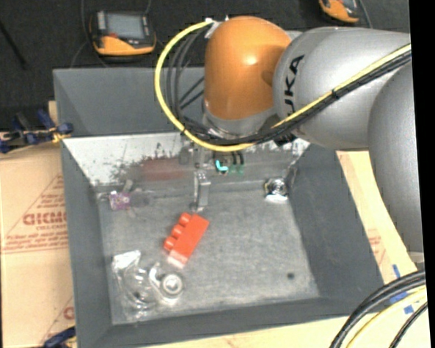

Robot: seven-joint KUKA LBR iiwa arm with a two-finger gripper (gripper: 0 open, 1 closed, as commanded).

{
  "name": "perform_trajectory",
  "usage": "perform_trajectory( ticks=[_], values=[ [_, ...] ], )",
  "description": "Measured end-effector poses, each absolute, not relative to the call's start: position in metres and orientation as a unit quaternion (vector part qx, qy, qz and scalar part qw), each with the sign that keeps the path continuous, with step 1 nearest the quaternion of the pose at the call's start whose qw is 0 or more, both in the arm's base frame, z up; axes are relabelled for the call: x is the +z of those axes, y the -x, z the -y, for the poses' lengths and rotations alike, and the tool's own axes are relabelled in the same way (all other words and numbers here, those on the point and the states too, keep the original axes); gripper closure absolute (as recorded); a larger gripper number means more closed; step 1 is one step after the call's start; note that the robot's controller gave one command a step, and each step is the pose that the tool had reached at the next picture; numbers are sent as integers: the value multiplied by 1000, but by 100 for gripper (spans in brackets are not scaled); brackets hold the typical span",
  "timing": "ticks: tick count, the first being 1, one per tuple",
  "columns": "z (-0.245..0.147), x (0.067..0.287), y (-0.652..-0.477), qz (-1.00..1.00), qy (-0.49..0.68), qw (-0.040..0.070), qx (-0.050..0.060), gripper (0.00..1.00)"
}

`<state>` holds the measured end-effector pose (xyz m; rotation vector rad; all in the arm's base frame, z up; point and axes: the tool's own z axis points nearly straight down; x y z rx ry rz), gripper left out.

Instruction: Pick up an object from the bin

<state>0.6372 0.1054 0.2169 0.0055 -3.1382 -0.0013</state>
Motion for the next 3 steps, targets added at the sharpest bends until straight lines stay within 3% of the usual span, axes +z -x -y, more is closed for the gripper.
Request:
perform_trajectory(
  ticks=[1,2,3],
  values=[
    [-94,120,-583,997,-81,3,1,0],
    [-96,70,-589,979,-204,-1,0,0],
    [-97,71,-589,979,-202,-1,-1,100]
  ],
)
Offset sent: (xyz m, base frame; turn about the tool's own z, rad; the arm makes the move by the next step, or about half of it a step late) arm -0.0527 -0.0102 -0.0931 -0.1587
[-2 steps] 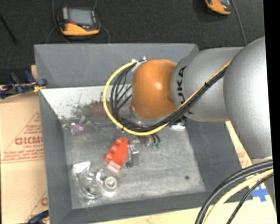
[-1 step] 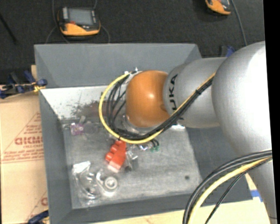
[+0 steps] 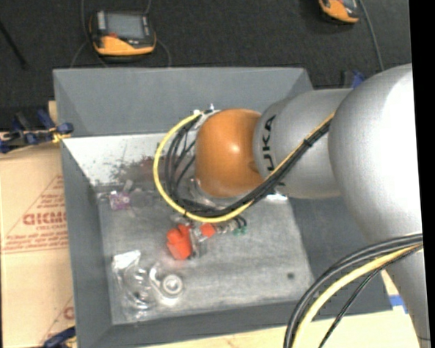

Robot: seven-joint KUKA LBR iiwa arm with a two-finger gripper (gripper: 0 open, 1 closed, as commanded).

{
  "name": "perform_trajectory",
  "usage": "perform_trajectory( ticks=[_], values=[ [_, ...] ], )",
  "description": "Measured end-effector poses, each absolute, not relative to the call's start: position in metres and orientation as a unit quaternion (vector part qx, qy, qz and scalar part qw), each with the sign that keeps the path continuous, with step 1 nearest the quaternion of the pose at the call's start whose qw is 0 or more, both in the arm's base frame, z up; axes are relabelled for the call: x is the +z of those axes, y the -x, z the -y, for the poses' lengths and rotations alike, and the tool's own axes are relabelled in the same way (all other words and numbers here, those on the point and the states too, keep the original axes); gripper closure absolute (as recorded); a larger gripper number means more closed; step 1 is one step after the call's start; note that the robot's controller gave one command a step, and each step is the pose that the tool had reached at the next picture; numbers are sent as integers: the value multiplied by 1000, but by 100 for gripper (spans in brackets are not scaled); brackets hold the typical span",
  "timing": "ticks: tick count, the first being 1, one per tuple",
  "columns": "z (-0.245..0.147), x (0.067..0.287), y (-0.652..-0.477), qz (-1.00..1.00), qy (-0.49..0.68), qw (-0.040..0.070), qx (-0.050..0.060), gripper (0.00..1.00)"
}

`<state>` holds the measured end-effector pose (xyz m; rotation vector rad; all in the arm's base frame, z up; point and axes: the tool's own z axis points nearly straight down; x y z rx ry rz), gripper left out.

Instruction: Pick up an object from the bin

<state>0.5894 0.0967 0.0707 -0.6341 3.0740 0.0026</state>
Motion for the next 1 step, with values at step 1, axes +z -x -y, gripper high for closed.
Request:
perform_trajectory(
  ticks=[1],
  values=[
    [-63,215,-617,-983,184,7,-1,100]
  ],
)
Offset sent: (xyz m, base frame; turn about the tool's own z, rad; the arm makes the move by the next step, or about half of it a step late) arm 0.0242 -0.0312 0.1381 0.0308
